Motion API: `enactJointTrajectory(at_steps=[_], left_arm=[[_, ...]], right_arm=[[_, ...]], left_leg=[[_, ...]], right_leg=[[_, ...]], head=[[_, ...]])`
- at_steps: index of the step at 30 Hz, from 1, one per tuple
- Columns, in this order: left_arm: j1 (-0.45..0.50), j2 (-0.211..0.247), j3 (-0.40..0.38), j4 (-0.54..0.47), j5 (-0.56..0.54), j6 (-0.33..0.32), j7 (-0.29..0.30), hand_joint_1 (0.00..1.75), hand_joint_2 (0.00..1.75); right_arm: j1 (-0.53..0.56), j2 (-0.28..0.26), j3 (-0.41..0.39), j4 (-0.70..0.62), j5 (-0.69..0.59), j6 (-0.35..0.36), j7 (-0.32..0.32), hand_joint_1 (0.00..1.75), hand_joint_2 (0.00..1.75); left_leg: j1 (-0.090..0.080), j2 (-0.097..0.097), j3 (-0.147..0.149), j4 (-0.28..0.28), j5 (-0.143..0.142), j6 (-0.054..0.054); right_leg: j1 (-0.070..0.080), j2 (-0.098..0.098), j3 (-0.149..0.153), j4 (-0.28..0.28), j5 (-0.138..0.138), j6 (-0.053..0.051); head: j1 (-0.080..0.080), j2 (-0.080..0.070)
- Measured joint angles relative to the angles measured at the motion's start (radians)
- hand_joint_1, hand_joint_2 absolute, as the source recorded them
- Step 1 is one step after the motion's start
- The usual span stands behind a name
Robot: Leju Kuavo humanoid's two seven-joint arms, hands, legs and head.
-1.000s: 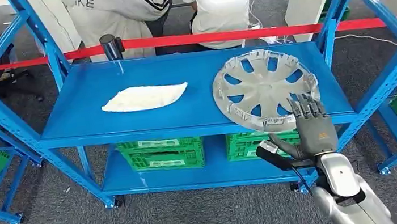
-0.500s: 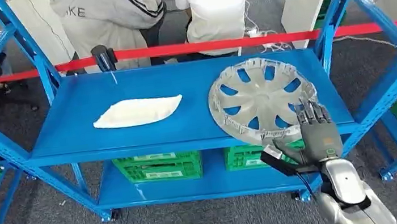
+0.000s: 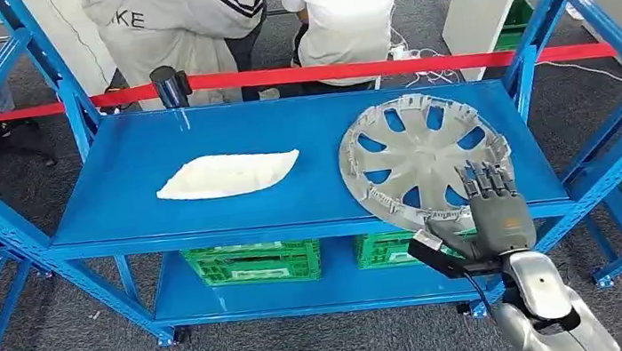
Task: Take the parts from the cabinet and place them on the table.
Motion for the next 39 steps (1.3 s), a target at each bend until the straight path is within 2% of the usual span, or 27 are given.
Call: enactJointTrajectory(at_steps=[17, 24, 39], left_arm=[[-0.001, 0.0, 0.009, 0.0, -0.018, -0.001, 0.0, 0.0, 0.0], [-0.005, 0.0, 0.01, 0.0, -0.025, -0.006, -0.009, 0.0, 0.0], [-0.016, 0.0, 0.012, 0.0, -0.029, 0.003, 0.002, 0.0, 0.0]], right_arm=[[-0.044, 0.019, -0.021, 0.133, -0.034, -0.002, 0.052, 0.0, 0.0], [-0.087, 0.019, -0.057, 0.199, -0.031, -0.062, 0.031, 0.0, 0.0], [-0.142, 0.035, -0.059, 0.199, -0.013, -0.039, 0.01, 0.0, 0.0]], left_leg=[[0.0, 0.0, 0.005, -0.003, 0.001, -0.001], [0.0, 0.001, 0.005, -0.004, 0.001, -0.001], [-0.003, 0.0, 0.005, -0.003, 0.001, -0.001]], right_leg=[[0.0, 0.0, 0.003, 0.0, 0.0, 0.002], [0.0, 0.0, 0.003, 0.0, 0.0, 0.002], [-0.002, 0.0, 0.003, 0.0, 0.0, 0.002]], head=[[0.0, 0.0], [0.0, 0.0], [0.0, 0.0]])
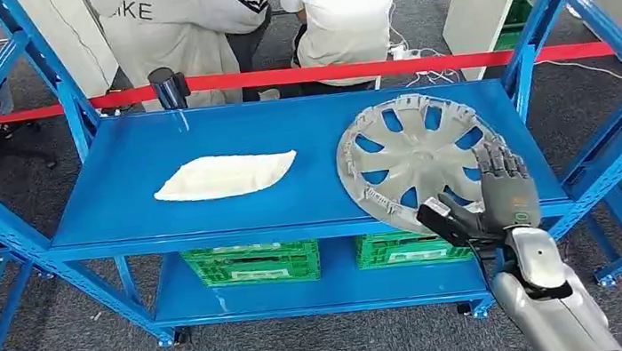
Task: Take the parts from the cabinet and place them on the table.
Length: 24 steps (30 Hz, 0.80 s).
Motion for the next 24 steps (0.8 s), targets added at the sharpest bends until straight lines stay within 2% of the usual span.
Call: enactJointTrajectory(at_steps=[3, 8, 9, 10, 11, 13, 14, 15, 16, 18, 19, 20, 21, 23, 24], left_arm=[[0.0, 0.0, 0.001, 0.0, 0.002, 0.0, -0.002, 0.0, 0.0], [0.002, 0.0, 0.001, 0.0, 0.003, -0.003, -0.009, 0.0, 0.0], [0.001, -0.001, 0.001, 0.0, 0.003, -0.003, -0.009, 0.0, 0.0], [0.001, -0.002, 0.001, -0.001, 0.003, -0.003, -0.009, 0.0, 0.0], [0.0, -0.002, 0.001, -0.001, 0.002, -0.003, -0.009, 0.0, 0.0], [0.0, -0.002, 0.001, -0.001, 0.002, -0.003, -0.009, 0.0, 0.0], [0.0, -0.003, 0.001, 0.0, 0.001, -0.003, -0.009, 0.0, 0.0], [0.001, -0.003, 0.001, 0.0, -0.002, -0.004, -0.009, 0.0, 0.0], [0.0, -0.003, 0.001, 0.0, -0.008, -0.005, -0.008, 0.0, 0.0], [-0.003, -0.004, 0.001, -0.001, -0.012, -0.008, -0.008, 0.0, 0.0], [-0.004, -0.004, 0.001, -0.001, -0.015, -0.01, -0.008, 0.0, 0.0], [-0.007, -0.004, 0.001, -0.001, -0.016, -0.01, -0.01, 0.0, 0.0], [-0.009, -0.004, 0.001, -0.002, -0.017, -0.01, -0.01, 0.0, 0.0], [-0.011, -0.004, 0.001, -0.002, -0.018, -0.009, -0.01, 0.0, 0.0], [-0.013, -0.003, 0.001, -0.002, -0.018, -0.007, -0.01, 0.0, 0.0]], right_arm=[[-0.01, 0.013, 0.001, 0.0, 0.006, 0.003, -0.001, 0.0, 0.0], [-0.015, 0.03, 0.008, 0.0, 0.013, 0.009, -0.001, 0.0, 0.0], [-0.017, 0.032, 0.011, 0.0, 0.012, 0.011, -0.001, 0.0, 0.0], [-0.02, 0.034, 0.014, 0.0, 0.01, 0.013, -0.003, 0.0, 0.0], [-0.028, 0.035, 0.018, 0.003, 0.008, 0.014, -0.006, 0.0, 0.0], [-0.039, 0.041, 0.022, 0.018, -0.002, 0.014, -0.009, 0.0, 0.0], [-0.04, 0.043, 0.024, 0.027, -0.01, 0.014, -0.015, 0.0, 0.0], [-0.044, 0.046, 0.029, 0.041, -0.018, 0.014, -0.02, 0.0, 0.0], [-0.055, 0.049, 0.031, 0.059, -0.026, 0.012, -0.023, 0.0, 0.0], [-0.088, 0.055, 0.033, 0.101, -0.031, 0.003, -0.025, 0.0, 0.0], [-0.11, 0.059, 0.033, 0.132, -0.037, -0.003, -0.029, 0.0, 0.0], [-0.131, 0.064, 0.035, 0.16, -0.041, -0.006, -0.033, 0.0, 0.0], [-0.148, 0.069, 0.036, 0.195, -0.045, -0.008, -0.04, 0.0, 0.0], [-0.173, 0.077, 0.037, 0.253, -0.05, -0.013, -0.047, 0.0, 0.0], [-0.19, 0.083, 0.037, 0.285, -0.056, -0.013, -0.052, 0.0, 0.0]], left_leg=[[-0.003, 0.0, 0.0, 0.0, -0.001, 0.002], [-0.008, -0.001, -0.001, -0.003, -0.004, 0.013], [0.001, 0.0, 0.007, -0.015, 0.002, 0.02], [0.003, 0.0, 0.013, -0.023, 0.004, 0.022], [0.004, 0.002, 0.014, -0.025, 0.004, 0.024], [0.004, 0.003, 0.014, -0.024, 0.001, 0.027], [0.004, 0.003, 0.015, -0.024, -0.001, 0.026], [0.006, 0.001, 0.017, -0.023, -0.003, 0.023], [0.007, -0.001, 0.021, -0.021, -0.006, 0.019], [0.012, -0.003, 0.029, -0.013, -0.017, 0.009], [0.012, -0.003, 0.029, -0.009, -0.023, 0.0], [0.007, -0.004, 0.027, -0.004, -0.025, -0.007], [0.007, -0.005, 0.025, -0.008, -0.022, -0.014], [0.01, -0.004, 0.028, -0.014, -0.02, -0.025], [0.01, -0.004, 0.03, -0.014, -0.024, -0.033]], right_leg=[[-0.003, 0.0, 0.0, 0.0, -0.001, 0.003], [-0.008, 0.0, 0.002, -0.008, -0.001, 0.015], [-0.007, 0.001, 0.002, -0.006, -0.005, 0.019], [-0.009, -0.002, -0.007, 0.021, -0.016, 0.023], [-0.01, -0.001, -0.04, 0.08, -0.045, 0.026], [-0.013, -0.001, -0.138, 0.247, -0.11, 0.032], [-0.014, -0.001, -0.177, 0.304, -0.119, 0.033], [-0.017, -0.001, -0.2, 0.321, -0.1, 0.034], [-0.019, -0.002, -0.193, 0.28, -0.056, 0.034], [-0.023, -0.002, -0.129, 0.113, 0.055, 0.035], [-0.024, -0.002, -0.101, 0.045, 0.074, 0.035], [-0.013, 0.0, -0.096, 0.031, 0.064, 0.029], [-0.017, 0.001, -0.099, 0.035, 0.063, 0.015], [-0.011, 0.002, -0.101, 0.034, 0.062, 0.002], [-0.014, 0.002, -0.099, 0.028, 0.065, -0.007]], head=[[0.0, 0.0], [0.0, 0.0], [0.0, 0.0], [0.003, 0.0], [0.004, 0.0], [0.004, 0.0], [0.004, 0.0], [0.004, 0.0], [0.004, 0.0], [0.004, 0.0], [0.004, 0.0], [0.005, 0.0], [0.004, 0.0], [0.003, 0.0], [0.004, 0.0]])
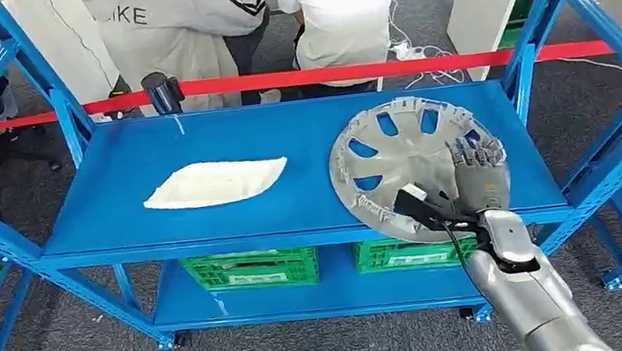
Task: Take the parts from the cabinet and place them on the table.
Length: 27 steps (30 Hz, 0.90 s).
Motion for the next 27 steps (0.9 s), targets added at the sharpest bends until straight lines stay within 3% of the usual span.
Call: enactJointTrajectory(at_steps=[1, 2, 4, 5, 6, 7, 8, 10, 11, 12, 14, 16, 17, 20, 21, 22, 23, 25, 26, 27], left_arm=[[0.0, 0.0, 0.0, 0.0, 0.0, 0.002, 0.0, 0.0, 0.0], [-0.002, -0.001, 0.0, 0.0, -0.001, 0.002, 0.0, 0.0, 0.0], [-0.003, -0.001, 0.0, 0.0, -0.005, 0.002, 0.003, 0.0, 0.0], [-0.001, 0.0, 0.0, 0.0, -0.005, 0.002, 0.006, 0.0, 0.0], [0.003, 0.0, 0.0, 0.001, -0.008, 0.002, 0.009, 0.0, 0.0], [0.004, 0.0, 0.0, 0.001, -0.009, 0.002, 0.01, 0.0, 0.0], [0.004, 0.001, 0.0, 0.001, -0.01, 0.002, 0.01, 0.0, 0.0], [0.003, 0.001, 0.0, 0.001, -0.011, 0.002, 0.01, 0.0, 0.0], [0.0, 0.0, 0.0, 0.002, -0.011, 0.001, 0.009, 0.0, 0.0], [-0.003, 0.0, 0.0, 0.002, -0.013, 0.001, 0.008, 0.0, 0.0], [-0.003, 0.0, 0.0, 0.001, -0.014, 0.001, 0.008, 0.0, 0.0], [-0.004, -0.002, 0.0, 0.001, -0.014, 0.001, 0.007, 0.0, 0.0], [-0.006, -0.001, 0.0, 0.0, -0.014, 0.001, 0.006, 0.0, 0.0], [-0.008, 0.0, 0.0, 0.0, -0.015, 0.001, 0.006, 0.0, 0.0], [-0.007, 0.0, 0.0, 0.001, -0.015, 0.001, 0.006, 0.0, 0.0], [-0.006, -0.001, 0.0, 0.001, -0.015, 0.001, 0.006, 0.0, 0.0], [-0.006, -0.001, 0.0, 0.001, -0.015, 0.001, 0.006, 0.0, 0.0], [-0.007, -0.001, 0.0, 0.001, -0.016, 0.002, 0.005, 0.0, 0.0], [-0.007, -0.001, 0.001, 0.001, -0.017, 0.001, 0.005, 0.0, 0.0], [-0.008, -0.001, 0.001, 0.001, -0.017, 0.001, 0.005, 0.0, 0.0]], right_arm=[[-0.015, 0.006, 0.001, 0.025, -0.005, 0.0, -0.002, 0.0, 0.0], [-0.028, 0.008, 0.002, 0.048, -0.008, 0.003, -0.005, 0.0, 1.75], [-0.046, 0.015, 0.003, 0.103, -0.025, 0.016, -0.008, 0.0, 1.75], [-0.051, 0.02, 0.003, 0.125, -0.036, 0.024, -0.017, 0.0, 1.75], [-0.064, 0.024, 0.003, 0.146, -0.045, 0.031, -0.033, 0.0, 1.75], [-0.075, 0.03, 0.004, 0.164, -0.047, 0.037, -0.045, 0.0, 1.75], [-0.084, 0.035, 0.008, 0.179, -0.05, 0.037, -0.052, 0.0, 0.0], [-0.095, 0.047, 0.012, 0.197, -0.053, 0.038, -0.061, 0.0, 0.0], [-0.1, 0.051, 0.016, 0.207, -0.052, 0.037, -0.061, 0.0, 0.0], [-0.103, 0.056, 0.019, 0.213, -0.05, 0.036, -0.061, 0.0, 0.0], [-0.108, 0.065, 0.028, 0.221, -0.043, 0.03, -0.06, 0.0, 0.0], [-0.112, 0.073, 0.041, 0.224, -0.036, 0.024, -0.06, 0.0, 0.0], [-0.115, 0.078, 0.048, 0.224, -0.035, 0.023, -0.057, 0.0, 0.0], [-0.118, 0.086, 0.063, 0.225, -0.036, 0.023, -0.052, 0.0, 0.0], [-0.117, 0.089, 0.068, 0.226, -0.036, 0.022, -0.052, 0.0, 0.0], [-0.117, 0.09, 0.074, 0.226, -0.036, 0.017, -0.053, 0.0, 0.0], [-0.12, 0.093, 0.08, 0.225, -0.034, 0.013, -0.052, 0.0, 0.0], [-0.123, 0.096, 0.097, 0.209, -0.032, 0.009, -0.041, 0.0, 0.0], [-0.123, 0.097, 0.105, 0.196, -0.031, 0.008, -0.035, 0.0, 0.0], [-0.125, 0.098, 0.115, 0.182, -0.028, 0.007, -0.028, 0.0, 0.0]], left_leg=[[0.003, 0.003, -0.007, 0.015, -0.01, -0.005], [0.001, 0.005, -0.023, 0.05, -0.03, -0.007], [0.003, 0.006, -0.111, 0.219, -0.103, -0.013], [0.003, 0.006, -0.148, 0.285, -0.121, -0.014], [0.003, 0.007, -0.167, 0.311, -0.113, -0.013], [0.003, 0.007, -0.16, 0.288, -0.086, -0.012], [0.003, 0.007, -0.128, 0.217, -0.036, -0.01], [0.003, 0.01, -0.044, 0.034, 0.049, -0.005], [-0.004, 0.01, -0.033, 0.01, 0.024, -0.003], [-0.001, 0.008, -0.03, 0.009, 0.029, 0.007], [-0.005, 0.007, -0.034, 0.009, 0.029, 0.018], [0.004, 0.007, -0.028, -0.002, 0.036, 0.033], [0.004, 0.007, -0.027, -0.003, 0.035, 0.038], [0.003, 0.006, -0.028, -0.003, 0.032, 0.045], [0.003, 0.005, -0.028, -0.002, 0.032, 0.045], [0.003, 0.004, -0.027, -0.001, 0.03, 0.045], [0.003, 0.003, -0.025, 0.0, 0.029, 0.044], [0.004, 0.001, -0.016, 0.002, 0.022, 0.037], [0.002, 0.002, -0.017, 0.002, 0.02, 0.033], [-0.003, 0.0, -0.021, 0.008, 0.017, 0.026]], right_leg=[[-0.004, -0.001, 0.007, -0.004, 0.001, -0.008], [-0.004, -0.002, 0.01, -0.005, -0.001, -0.013], [-0.001, -0.006, 0.014, -0.004, -0.006, -0.021], [0.0, -0.006, 0.015, -0.004, -0.008, -0.024], [0.001, -0.004, 0.017, -0.004, -0.01, -0.025], [0.001, -0.001, 0.022, -0.004, -0.013, -0.026], [0.001, 0.002, 0.029, -0.004, -0.016, -0.025], [0.001, 0.005, 0.042, -0.002, -0.026, -0.018], [0.008, 0.009, 0.04, 0.0, -0.03, -0.012], [0.009, 0.011, 0.036, 0.0, -0.029, -0.006], [0.007, 0.01, 0.037, -0.007, -0.025, 0.005], [0.005, 0.007, 0.035, -0.002, -0.034, 0.017], [0.005, 0.003, 0.021, 0.029, -0.053, 0.021], [0.003, -0.001, -0.105, 0.276, -0.157, 0.031], [0.003, -0.001, -0.134, 0.322, -0.161, 0.031], [0.003, -0.001, -0.141, 0.314, -0.135, 0.03], [0.002, -0.001, -0.123, 0.259, -0.094, 0.028], [0.002, -0.002, -0.038, 0.068, 0.012, 0.02], [0.004, -0.002, -0.014, 0.017, 0.011, 0.014], [0.01, -0.001, -0.01, -0.002, 0.006, 0.01]], head=[[-0.002, 0.0], [-0.006, 0.0], [-0.009, 0.0], [-0.009, 0.0], [-0.009, 0.0], [-0.009, 0.0], [-0.01, 0.0], [-0.01, 0.0], [-0.011, 0.0], [-0.011, 0.0], [-0.007, 0.0], [-0.007, 0.0], [-0.006, 0.0], [-0.005, 0.0], [-0.005, 0.0], [-0.005, 0.0], [-0.005, 0.0], [-0.005, 0.0], [-0.005, 0.0], [-0.005, 0.0]])
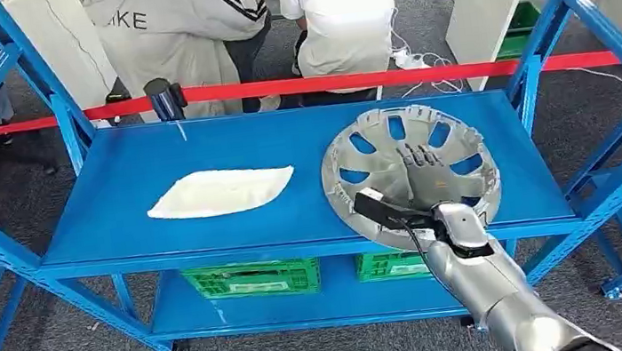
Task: Take the parts from the cabinet and place them on the table.
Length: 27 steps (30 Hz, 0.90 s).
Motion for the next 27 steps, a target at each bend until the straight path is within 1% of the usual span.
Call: enactJointTrajectory(at_steps=[1, 2, 3, 4, 5, 6, 7, 8, 9, 10, 11, 12, 13, 14, 15, 16, 17, 18, 19, 20, 21, 22, 23, 24, 25, 26, 27], left_arm=[[0.001, 0.0, 0.0, 0.0, -0.001, -0.007, 0.0, 0.0, 0.0], [0.004, 0.0, 0.0, 0.0, -0.003, -0.015, 0.0, 0.0, 0.0], [0.007, 0.0, 0.0, 0.0, -0.006, -0.018, 0.0, 0.0, 0.0], [0.008, 0.002, 0.0, 0.0, -0.009, -0.021, 0.0, 0.0, 0.0], [0.011, 0.002, 0.0, 0.0, -0.015, -0.027, -0.002, 0.0, 0.0], [0.011, 0.001, 0.0, 0.001, -0.021, -0.034, -0.002, 0.0, 0.0], [0.011, 0.001, 0.0, 0.001, -0.028, -0.036, -0.001, 0.0, 0.0], [0.013, 0.001, 0.0, 0.001, -0.03, -0.036, 0.0, 0.0, 0.0], [0.015, 0.001, 0.0, 0.001, -0.033, -0.035, 0.001, 0.0, 0.0], [0.018, 0.001, 0.0, 0.001, -0.034, -0.032, 0.001, 0.0, 0.0], [0.019, 0.002, 0.0, 0.001, -0.034, -0.029, 0.0, 0.0, 0.0], [0.019, 0.003, 0.0, 0.001, -0.034, -0.028, -0.001, 0.0, 0.0], [0.018, 0.003, 0.0, 0.0, -0.034, -0.027, -0.002, 0.0, 0.0], [0.018, 0.003, 0.0, 0.0, -0.034, -0.027, -0.004, 0.0, 0.0], [0.016, 0.0, 0.0, 0.0, -0.034, -0.027, -0.005, 0.0, 0.0], [0.015, 0.0, 0.0, 0.0, -0.034, -0.025, -0.007, 0.0, 0.0], [0.017, 0.0, 0.0, 0.0, -0.032, -0.02, -0.007, 0.0, 0.0], [0.018, 0.0, 0.001, 0.001, -0.026, -0.013, -0.009, 0.0, 0.0], [0.018, -0.001, 0.004, 0.0, -0.024, -0.01, -0.01, 0.0, 0.0], [0.017, -0.002, 0.007, 0.0, -0.023, -0.01, -0.011, 0.0, 0.0], [0.016, -0.001, 0.011, 0.0, -0.023, -0.008, -0.013, 0.0, 0.0], [0.015, 0.0, 0.015, 0.0, -0.023, -0.008, -0.013, 0.0, 0.0], [0.015, 0.0, 0.017, 0.0, -0.023, -0.008, -0.013, 0.0, 0.0], [0.016, 0.0, 0.018, 0.0, -0.023, -0.009, -0.013, 0.0, 0.0], [0.018, 0.0, 0.019, 0.0, -0.023, -0.009, -0.013, 0.0, 0.0], [0.019, 0.0, 0.022, 0.001, -0.023, -0.009, -0.013, 0.0, 0.0], [0.019, 0.0, 0.024, 0.0, -0.023, -0.009, -0.013, 0.0, 0.0]], right_arm=[[0.004, 0.0, 0.008, -0.018, 0.004, 0.0, 0.009, 0.0, 0.0], [0.01, 0.0, 0.014, -0.037, 0.006, 0.0, 0.021, 0.0, 0.0], [0.02, -0.001, 0.02, -0.062, 0.006, 0.001, 0.033, 0.0, 0.0], [0.032, -0.002, 0.025, -0.096, 0.006, 0.003, 0.047, 0.0, 0.0], [0.044, -0.004, 0.03, -0.135, 0.005, 0.006, 0.057, 0.0, 0.0], [0.057, -0.007, 0.034, -0.165, 0.003, 0.009, 0.066, 0.0, 0.0], [0.073, -0.01, 0.038, -0.192, 0.003, 0.011, 0.07, 0.0, 0.0], [0.089, -0.013, 0.042, -0.214, 0.003, 0.015, 0.075, 0.0, 0.0], [0.104, -0.018, 0.047, -0.237, 0.002, 0.019, 0.077, 0.0, 0.0], [0.118, -0.021, 0.052, -0.257, -0.002, 0.023, 0.077, 0.0, 0.0], [0.127, -0.023, 0.055, -0.27, -0.004, 0.025, 0.076, 0.0, 0.0], [0.132, -0.024, 0.06, -0.283, -0.005, 0.027, 0.076, 0.0, 0.0], [0.134, -0.025, 0.062, -0.293, -0.007, 0.029, 0.076, 0.0, 0.0], [0.133, -0.026, 0.065, -0.301, -0.011, 0.029, 0.076, 0.0, 0.0], [0.13, -0.029, 0.069, -0.306, -0.011, 0.029, 0.075, 0.0, 0.0], [0.126, -0.029, 0.076, -0.306, -0.013, 0.032, 0.068, 0.0, 0.0], [0.121, -0.03, 0.086, -0.306, -0.016, 0.034, 0.061, 0.0, 0.0], [0.113, -0.029, 0.096, -0.306, -0.021, 0.04, 0.055, 0.0, 0.0], [0.099, -0.029, 0.108, -0.305, -0.029, 0.042, 0.052, 0.0, 0.0], [0.086, -0.029, 0.116, -0.304, -0.032, 0.044, 0.051, 0.0, 0.0], [0.069, -0.027, 0.126, -0.303, -0.034, 0.045, 0.052, 0.0, 0.0], [0.056, -0.026, 0.133, -0.3, -0.034, 0.047, 0.052, 0.0, 0.0], [0.052, -0.026, 0.139, -0.298, -0.037, 0.047, 0.055, 0.0, 0.0], [0.051, -0.026, 0.145, -0.294, -0.039, 0.047, 0.057, 0.0, 0.0], [0.052, -0.026, 0.15, -0.29, -0.042, 0.047, 0.057, 0.0, 0.0], [0.051, -0.026, 0.153, -0.288, -0.045, 0.047, 0.057, 0.0, 0.0], [0.049, -0.026, 0.155, -0.287, -0.046, 0.047, 0.057, 0.0, 0.0]], left_leg=[[0.001, 0.0, -0.001, -0.004, 0.003, -0.006], [0.002, 0.0, -0.001, -0.007, 0.004, -0.011], [0.003, -0.001, 0.001, -0.011, 0.005, -0.018], [0.002, -0.001, -0.003, -0.007, -0.001, -0.023], [0.003, 0.002, -0.011, 0.018, -0.02, -0.027], [0.004, 0.004, -0.036, 0.078, -0.055, -0.031], [0.007, 0.005, -0.073, 0.155, -0.09, -0.035], [0.007, 0.006, -0.115, 0.24, -0.124, -0.038], [0.007, 0.006, -0.144, 0.295, -0.138, -0.041], [0.008, 0.006, -0.153, 0.306, -0.125, -0.041], [0.01, 0.007, -0.138, 0.269, -0.094, -0.042], [0.012, 0.008, -0.098, 0.185, -0.044, -0.041], [0.013, 0.008, -0.049, 0.085, 0.003, -0.041], [0.015, 0.01, -0.018, 0.012, 0.018, -0.041], [0.01, 0.008, -0.005, 0.0, 0.004, -0.037], [0.011, 0.006, -0.011, 0.003, 0.006, -0.024], [0.009, 0.005, -0.013, 0.004, 0.006, -0.019], [0.006, 0.005, -0.014, 0.005, 0.007, -0.012], [0.009, 0.006, -0.013, 0.0, 0.011, -0.003], [0.013, 0.006, -0.011, -0.003, 0.013, 0.002], [0.013, 0.008, -0.012, -0.003, 0.013, 0.011], [0.012, 0.009, -0.013, -0.003, 0.013, 0.013], [0.011, 0.008, -0.013, -0.003, 0.013, 0.015], [0.01, 0.007, -0.013, -0.002, 0.013, 0.016], [0.01, 0.005, -0.012, -0.002, 0.013, 0.016], [0.009, 0.004, -0.012, -0.002, 0.013, 0.016], [0.009, 0.003, -0.01, -0.002, 0.013, 0.016]], right_leg=[[0.001, 0.001, 0.001, 0.004, 0.0, -0.004], [0.003, 0.001, 0.0, 0.005, 0.0, -0.009], [0.004, 0.001, 0.0, 0.003, 0.001, -0.016], [-0.007, 0.0, 0.007, -0.008, 0.007, -0.024], [-0.008, 0.0, 0.011, -0.01, 0.007, -0.031], [-0.008, -0.001, 0.013, -0.01, 0.006, -0.038], [-0.007, -0.002, 0.015, -0.01, 0.004, -0.04], [-0.006, -0.003, 0.015, -0.01, 0.003, -0.042], [-0.006, -0.003, 0.016, -0.009, 0.002, -0.042], [-0.006, -0.003, 0.017, -0.009, 0.001, -0.041], [-0.007, -0.001, 0.019, -0.008, -0.001, -0.04], [-0.008, 0.0, 0.022, -0.007, -0.003, -0.036], [-0.009, 0.002, 0.025, -0.004, -0.007, -0.031], [-0.009, 0.002, 0.026, -0.001, -0.011, -0.025], [-0.001, 0.004, 0.02, 0.006, -0.015, -0.018], [-0.001, 0.004, 0.018, 0.003, -0.011, -0.012], [-0.001, 0.004, 0.019, 0.0, -0.009, -0.008], [-0.003, 0.004, 0.02, -0.003, -0.007, -0.003], [-0.004, 0.005, 0.019, -0.001, -0.01, 0.003], [-0.007, 0.001, 0.016, 0.013, -0.021, 0.008], [-0.006, -0.001, -0.008, 0.06, -0.053, 0.011], [-0.007, -0.001, -0.046, 0.145, -0.096, 0.015], [-0.007, -0.001, -0.085, 0.226, -0.13, 0.017], [-0.006, -0.001, -0.119, 0.296, -0.15, 0.017], [-0.006, -0.001, -0.133, 0.318, -0.143, 0.016], [-0.006, -0.001, -0.124, 0.291, -0.118, 0.013], [-0.005, -0.001, -0.096, 0.229, -0.08, 0.009]], head=[[-0.002, 0.0], [-0.001, 0.0], [-0.002, 0.0], [0.0, 0.0], [-0.005, 0.0], [-0.009, 0.0], [-0.011, 0.0], [-0.009, 0.0], [-0.011, 0.0], [-0.01, 0.0], [-0.01, 0.0], [-0.01, 0.0], [-0.01, 0.0], [-0.01, 0.0], [-0.014, 0.0], [-0.011, 0.0], [-0.01, 0.0], [-0.011, 0.0], [-0.011, 0.0], [-0.01, 0.0], [-0.007, 0.0], [-0.006, 0.0], [-0.006, 0.0], [-0.005, 0.0], [-0.006, 0.0], [-0.005, 0.0], [-0.005, 0.0]])
